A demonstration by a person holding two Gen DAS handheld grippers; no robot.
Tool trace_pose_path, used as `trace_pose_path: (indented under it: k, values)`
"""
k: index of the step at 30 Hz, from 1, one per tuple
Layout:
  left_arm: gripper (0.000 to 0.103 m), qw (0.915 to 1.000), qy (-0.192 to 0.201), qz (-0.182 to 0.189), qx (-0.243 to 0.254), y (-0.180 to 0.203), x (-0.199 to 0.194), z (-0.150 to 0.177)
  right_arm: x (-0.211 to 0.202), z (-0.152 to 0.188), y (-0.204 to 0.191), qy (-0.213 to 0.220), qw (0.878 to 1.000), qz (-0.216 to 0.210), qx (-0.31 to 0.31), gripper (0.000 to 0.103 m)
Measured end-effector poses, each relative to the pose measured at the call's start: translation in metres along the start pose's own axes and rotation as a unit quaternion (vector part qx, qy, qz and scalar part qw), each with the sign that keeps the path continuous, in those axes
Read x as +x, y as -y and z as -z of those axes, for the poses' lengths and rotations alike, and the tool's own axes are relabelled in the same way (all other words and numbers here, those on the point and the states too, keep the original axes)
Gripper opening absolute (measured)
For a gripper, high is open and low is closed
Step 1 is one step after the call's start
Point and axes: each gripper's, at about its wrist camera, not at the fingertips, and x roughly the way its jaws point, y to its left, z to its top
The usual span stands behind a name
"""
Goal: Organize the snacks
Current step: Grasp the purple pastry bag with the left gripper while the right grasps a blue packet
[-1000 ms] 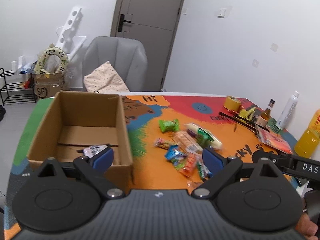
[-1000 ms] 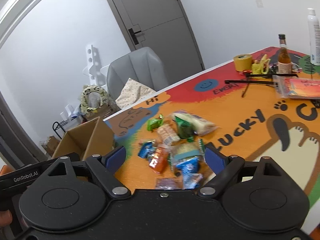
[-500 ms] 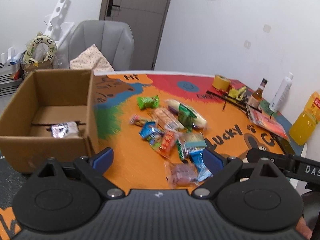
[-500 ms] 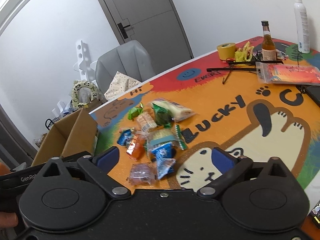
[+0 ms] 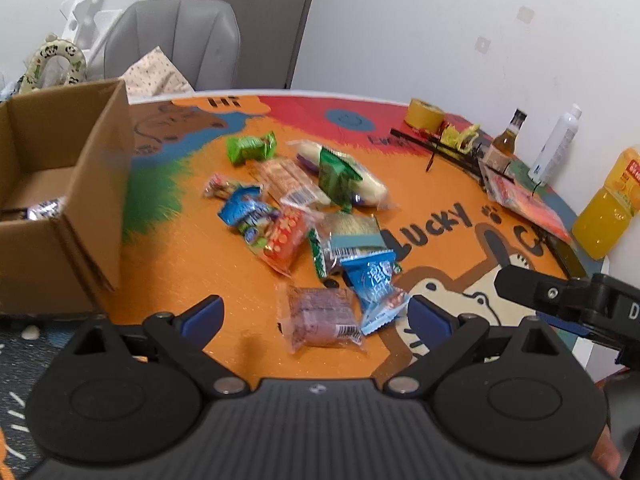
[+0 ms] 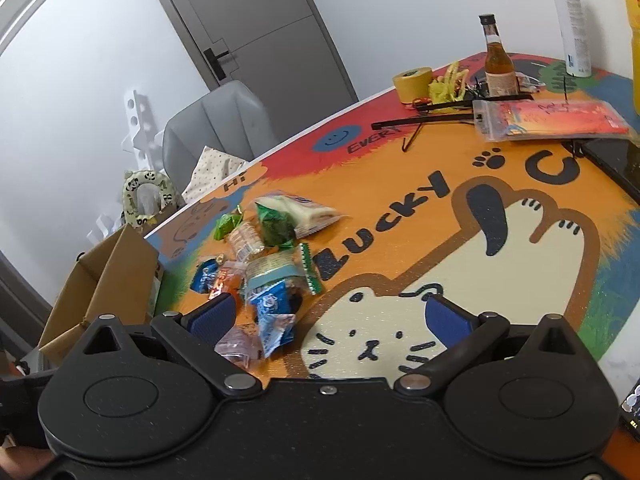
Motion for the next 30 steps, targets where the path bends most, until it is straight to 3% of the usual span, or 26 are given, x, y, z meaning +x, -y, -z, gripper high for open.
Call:
trace_pose_path:
  k: [9,11,13,21,30]
  values:
    - [0.093,0.9999,-0.015,0.004,-0.004,0.0,0.026,0.003,0.02,0.003,0.004,-0.021,1.0,-0.007,0.007,0.103]
    - [0.087,0.9999,-0.016,0.001,-0.006,-0.001,0.03,0.004,0.024,0.002,0.002,-0.024,1.0,-0.007,0.005,0.103]
    - [0.068,0.9997,-0.021,-0.002,-0.008,-0.003,0.035,0.004,0.029,0.002,0.0,-0.028,1.0,-0.006,0.002,0.103]
    - [0.039,0.9995,-0.027,0.007,0.012,-0.012,0.038,0.001,0.054,0.005,-0.013,-0.046,0.999,-0.006,-0.016,0.103]
    - [0.032,0.9998,-0.017,0.002,0.002,-0.036,0.03,-0.005,0.078,0.008,-0.04,-0.06,0.997,0.001,-0.057,0.09]
